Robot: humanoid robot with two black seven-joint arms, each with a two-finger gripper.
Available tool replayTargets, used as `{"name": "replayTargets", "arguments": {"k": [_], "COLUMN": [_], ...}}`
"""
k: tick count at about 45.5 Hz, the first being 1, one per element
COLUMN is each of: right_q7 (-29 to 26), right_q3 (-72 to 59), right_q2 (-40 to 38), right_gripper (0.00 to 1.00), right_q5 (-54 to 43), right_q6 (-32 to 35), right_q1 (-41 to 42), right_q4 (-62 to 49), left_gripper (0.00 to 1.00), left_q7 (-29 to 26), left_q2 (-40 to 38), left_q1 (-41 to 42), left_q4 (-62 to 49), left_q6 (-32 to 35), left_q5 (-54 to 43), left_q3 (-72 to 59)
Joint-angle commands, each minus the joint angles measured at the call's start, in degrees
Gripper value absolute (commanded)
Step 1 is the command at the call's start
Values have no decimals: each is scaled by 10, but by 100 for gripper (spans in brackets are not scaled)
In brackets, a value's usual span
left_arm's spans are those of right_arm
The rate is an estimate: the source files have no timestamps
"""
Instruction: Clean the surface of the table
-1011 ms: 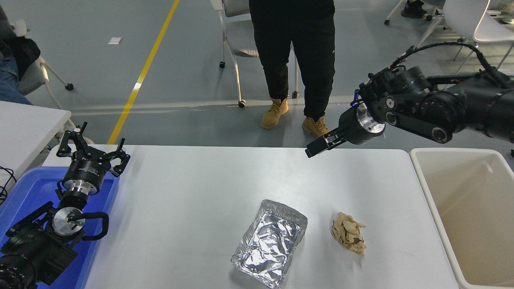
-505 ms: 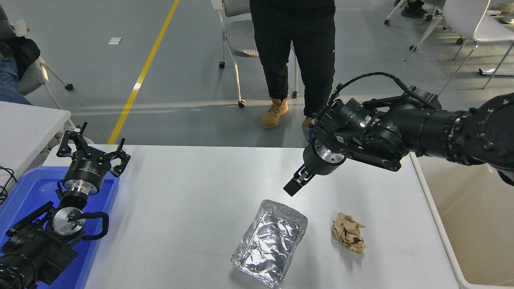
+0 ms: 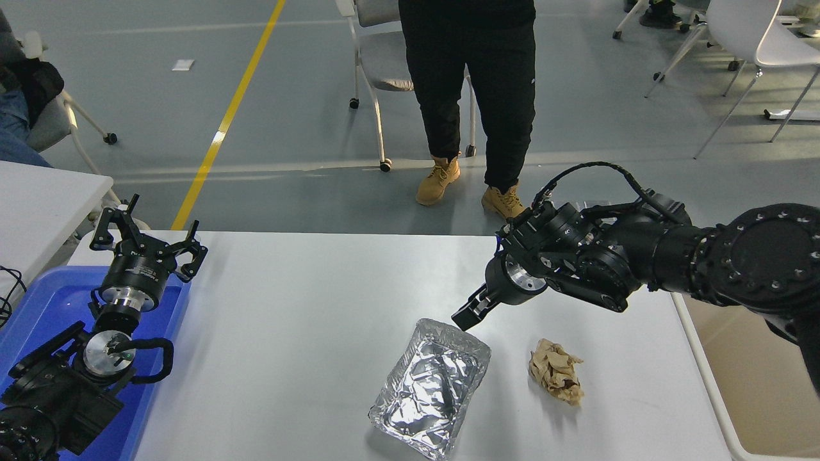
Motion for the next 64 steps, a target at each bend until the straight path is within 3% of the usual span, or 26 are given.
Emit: {"name": "replayTargets", "arguments": {"k": [1,11,29,45,49,58,64], "right_q7": [0,0,3,13,17,20,20], "right_q3": [14,11,12,12,12,10,9], "right_q2": [1,1,1,1,1,1,1], "right_gripper": [87,87,87,78,74,51,45], "right_q5": [0,0,-4,-6,-6,-7,-7], "right_q6": [-23,-78,-105,-149,-153,-155,-158], "right_q1": [-25,-46,-93,-110,-113,-123,-130], "right_q4": [-8,-38,-33,-31,-31,-33,-38], "left_gripper": [100,100,100,100,100,100,100], "left_q7": [0,0,0,0,0,0,0], "left_q2": [0,0,0,0,0,0,0], "left_q1": [0,0,0,0,0,0,0], "left_q4": [-1,-1,0,-1,0,0,-1], "left_q6": [0,0,0,-1,0,0,0], "left_q5": [0,0,0,0,0,0,0], "left_q3": [0,0,0,0,0,0,0]}}
